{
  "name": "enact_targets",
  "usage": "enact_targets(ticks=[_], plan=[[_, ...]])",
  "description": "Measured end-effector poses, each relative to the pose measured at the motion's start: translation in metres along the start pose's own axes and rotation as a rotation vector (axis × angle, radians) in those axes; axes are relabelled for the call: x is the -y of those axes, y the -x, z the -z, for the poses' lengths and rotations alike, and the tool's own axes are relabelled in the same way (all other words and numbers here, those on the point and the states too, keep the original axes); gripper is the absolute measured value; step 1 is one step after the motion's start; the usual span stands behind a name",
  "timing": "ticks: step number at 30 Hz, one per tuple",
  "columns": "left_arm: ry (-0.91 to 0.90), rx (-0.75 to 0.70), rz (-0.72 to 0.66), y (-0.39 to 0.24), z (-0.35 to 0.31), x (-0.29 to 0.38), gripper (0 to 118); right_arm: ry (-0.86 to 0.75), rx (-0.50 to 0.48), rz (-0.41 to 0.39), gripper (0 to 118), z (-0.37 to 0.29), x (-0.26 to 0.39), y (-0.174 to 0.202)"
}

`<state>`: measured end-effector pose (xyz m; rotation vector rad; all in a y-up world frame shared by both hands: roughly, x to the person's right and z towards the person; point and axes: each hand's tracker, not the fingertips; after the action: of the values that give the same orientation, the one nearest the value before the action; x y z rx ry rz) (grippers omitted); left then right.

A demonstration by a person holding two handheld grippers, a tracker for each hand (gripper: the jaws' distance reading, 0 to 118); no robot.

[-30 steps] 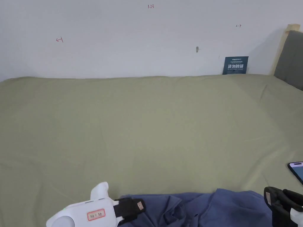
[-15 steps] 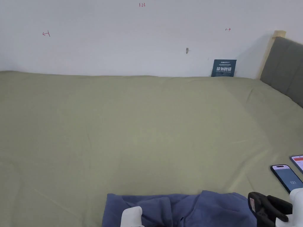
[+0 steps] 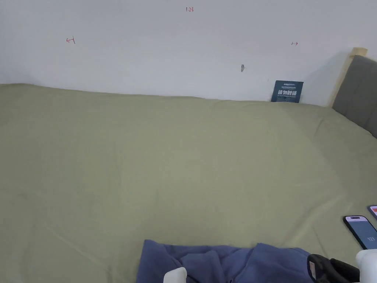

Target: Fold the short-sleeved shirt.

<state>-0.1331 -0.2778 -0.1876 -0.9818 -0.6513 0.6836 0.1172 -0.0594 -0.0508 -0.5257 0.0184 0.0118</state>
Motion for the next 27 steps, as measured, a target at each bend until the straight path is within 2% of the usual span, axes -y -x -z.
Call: enact_targets(ticks=[3, 5, 6, 7, 8, 9, 10, 11, 12, 15, 20, 23, 24, 25, 26, 27], plan=[[0.038, 0.044, -0.072, -0.008, -0.024, -0.019, 0, -0.003, 0.002, -0.006, 0, -0.001, -0.002, 0.0], [-0.013, 0.215, -0.065, -0.004, -0.059, -0.042, 0, -0.005, 0.004, -0.01, 0, -0.001, -0.004, -0.001], [-0.022, 0.253, -0.05, -0.002, -0.076, -0.057, 0, -0.009, 0.006, -0.012, 0, 0.0, -0.006, -0.001], [-0.016, 0.223, -0.034, 0.003, -0.091, -0.072, 2, -0.013, 0.008, -0.013, 0, 0.002, -0.007, -0.001], [-0.009, 0.19, -0.015, 0.01, -0.101, -0.083, 12, -0.017, 0.007, -0.012, 0, 0.004, -0.009, -0.001], [-0.013, 0.134, 0.008, 0.022, -0.112, -0.096, 30, -0.021, 0.003, -0.01, 0, 0.005, -0.01, -0.001], [-0.007, 0.058, 0.01, 0.033, -0.119, -0.105, 64, -0.024, -0.003, -0.008, 0, 0.006, -0.012, -0.001], [0.007, -0.006, -0.005, 0.043, -0.125, -0.111, 85, -0.026, -0.005, -0.008, 0, 0.007, -0.013, -0.001], [0.029, -0.05, -0.041, 0.055, -0.131, -0.117, 94, -0.03, -0.007, -0.008, 0, 0.007, -0.013, 0.0], [0.067, -0.001, -0.154, 0.081, -0.137, -0.119, 94, -0.038, -0.012, -0.005, 0, 0.007, -0.014, 0.0], [0.204, 0.067, -0.265, 0.096, -0.101, -0.092, 93, -0.029, -0.007, 0.0, 0, 0.009, -0.014, -0.002], [0.121, 0.146, -0.309, 0.09, -0.095, -0.081, 88, -0.027, -0.006, 0.0, 0, 0.008, -0.014, -0.004], [0.121, 0.124, -0.31, 0.09, -0.093, -0.08, 75, -0.025, -0.003, 0.0, 0, 0.008, -0.014, -0.004], [0.113, 0.079, -0.297, 0.089, -0.091, -0.079, 25, -0.023, -0.003, -0.001, 0, 0.008, -0.014, -0.005], [0.11, -0.003, -0.269, 0.088, -0.089, -0.08, 13, -0.02, -0.002, -0.001, 0, 0.009, -0.014, -0.005], [0.113, -0.075, -0.257, 0.088, -0.087, -0.078, 13, -0.018, 0.0, 0.0, 0, 0.009, -0.014, -0.005]])
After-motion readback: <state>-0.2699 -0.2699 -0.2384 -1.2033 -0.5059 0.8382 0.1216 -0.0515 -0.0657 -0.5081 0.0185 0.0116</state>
